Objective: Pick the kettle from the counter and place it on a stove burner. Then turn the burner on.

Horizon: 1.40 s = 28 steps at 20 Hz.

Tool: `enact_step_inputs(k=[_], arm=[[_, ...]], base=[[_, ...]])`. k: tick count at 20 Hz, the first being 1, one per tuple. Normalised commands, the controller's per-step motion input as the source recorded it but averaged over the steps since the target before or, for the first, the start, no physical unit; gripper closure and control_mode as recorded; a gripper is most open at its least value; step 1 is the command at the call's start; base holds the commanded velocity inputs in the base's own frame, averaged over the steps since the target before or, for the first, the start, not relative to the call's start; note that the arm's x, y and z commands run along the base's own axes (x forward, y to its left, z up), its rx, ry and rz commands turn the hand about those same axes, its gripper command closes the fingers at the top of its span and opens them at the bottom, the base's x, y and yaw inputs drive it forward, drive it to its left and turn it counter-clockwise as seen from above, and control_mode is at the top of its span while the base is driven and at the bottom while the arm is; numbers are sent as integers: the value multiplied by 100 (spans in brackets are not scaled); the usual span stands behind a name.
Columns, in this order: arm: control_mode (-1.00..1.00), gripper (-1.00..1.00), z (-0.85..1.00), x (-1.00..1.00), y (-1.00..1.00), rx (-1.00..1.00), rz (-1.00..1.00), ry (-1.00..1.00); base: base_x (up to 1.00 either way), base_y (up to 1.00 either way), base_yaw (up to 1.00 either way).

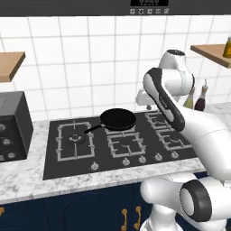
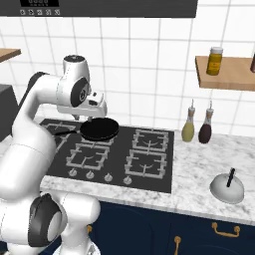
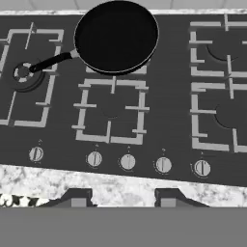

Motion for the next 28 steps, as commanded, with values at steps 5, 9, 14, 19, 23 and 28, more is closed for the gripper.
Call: enact_step_inputs(k=[5,9,14,19,23,28], arm=[[-100,-100,12,-22,-50,6,0,-20],[-100,-100,11,-98,-100,1,0,-39],[-100,-100,12,-94,-100,0,-11,-27],[-100,-100,26,-86,-100,-9,-10,-27],[-100,-100,1,-25,-100,0,-28,0],[-100,-100,0,-2,-100,-3,-23,4]], base=[[0,0,0],[0,0,0],[0,0,0],[0,0,0],[0,0,0],[0,0,0]])
